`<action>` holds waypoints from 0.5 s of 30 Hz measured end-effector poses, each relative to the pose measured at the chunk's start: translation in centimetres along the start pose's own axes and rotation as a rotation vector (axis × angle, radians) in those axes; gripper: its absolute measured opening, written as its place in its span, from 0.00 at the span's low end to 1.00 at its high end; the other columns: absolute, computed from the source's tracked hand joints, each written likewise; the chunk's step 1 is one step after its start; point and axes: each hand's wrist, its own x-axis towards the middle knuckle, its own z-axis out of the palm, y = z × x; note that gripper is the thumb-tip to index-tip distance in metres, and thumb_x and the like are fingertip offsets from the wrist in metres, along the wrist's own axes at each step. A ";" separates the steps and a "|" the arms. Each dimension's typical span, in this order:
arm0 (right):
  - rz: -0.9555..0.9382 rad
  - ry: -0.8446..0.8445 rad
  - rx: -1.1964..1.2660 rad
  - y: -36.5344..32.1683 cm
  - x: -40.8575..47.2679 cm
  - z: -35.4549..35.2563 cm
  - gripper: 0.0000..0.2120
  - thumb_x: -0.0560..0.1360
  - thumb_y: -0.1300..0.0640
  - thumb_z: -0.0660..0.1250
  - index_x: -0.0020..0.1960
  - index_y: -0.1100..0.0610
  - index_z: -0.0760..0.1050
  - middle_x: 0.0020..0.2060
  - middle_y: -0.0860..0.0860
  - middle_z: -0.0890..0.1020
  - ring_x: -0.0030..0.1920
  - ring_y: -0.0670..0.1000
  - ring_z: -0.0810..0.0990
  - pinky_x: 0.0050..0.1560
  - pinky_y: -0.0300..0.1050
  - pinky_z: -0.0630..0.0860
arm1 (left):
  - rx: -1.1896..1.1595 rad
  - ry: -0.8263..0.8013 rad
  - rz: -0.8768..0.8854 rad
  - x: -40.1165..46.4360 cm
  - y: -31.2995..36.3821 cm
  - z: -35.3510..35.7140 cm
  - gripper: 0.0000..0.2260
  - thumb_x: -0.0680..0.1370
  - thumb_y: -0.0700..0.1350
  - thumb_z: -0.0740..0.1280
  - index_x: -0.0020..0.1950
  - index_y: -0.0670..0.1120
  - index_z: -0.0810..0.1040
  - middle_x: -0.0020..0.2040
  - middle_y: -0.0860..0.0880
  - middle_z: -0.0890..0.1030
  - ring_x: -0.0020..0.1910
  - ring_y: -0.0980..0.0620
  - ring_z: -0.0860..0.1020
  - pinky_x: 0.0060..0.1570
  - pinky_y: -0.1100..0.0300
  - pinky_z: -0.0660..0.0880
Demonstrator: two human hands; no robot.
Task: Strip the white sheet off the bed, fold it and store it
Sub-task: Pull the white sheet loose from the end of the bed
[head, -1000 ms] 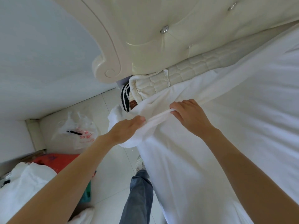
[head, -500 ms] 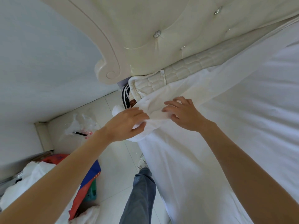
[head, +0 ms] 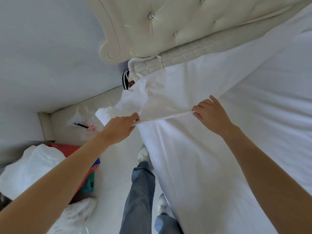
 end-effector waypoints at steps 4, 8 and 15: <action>0.037 0.041 0.111 -2.1 -8.7 -1.7 0.02 0.73 0.59 0.70 0.43 0.57 0.81 0.34 0.52 0.81 0.36 0.57 0.78 0.37 0.46 0.75 | -0.032 0.134 -0.001 -5.7 4.3 3.4 0.08 0.78 0.39 0.59 0.57 0.44 0.70 0.44 0.47 0.79 0.34 0.46 0.74 0.34 0.58 0.65; 0.084 0.042 0.180 -4.4 -17.0 -2.4 0.03 0.71 0.61 0.72 0.45 0.57 0.82 0.38 0.51 0.81 0.39 0.56 0.76 0.38 0.46 0.72 | -0.141 0.192 0.047 -10.9 7.6 6.1 0.08 0.74 0.35 0.62 0.51 0.43 0.72 0.44 0.49 0.77 0.35 0.47 0.73 0.30 0.62 0.62; 0.189 0.061 0.204 -9.4 -28.4 -2.0 0.07 0.68 0.64 0.74 0.45 0.56 0.83 0.38 0.52 0.78 0.39 0.56 0.74 0.41 0.44 0.67 | -0.248 0.049 0.006 -19.3 12.3 10.7 0.04 0.74 0.45 0.66 0.44 0.50 0.71 0.40 0.54 0.75 0.35 0.50 0.74 0.35 0.59 0.70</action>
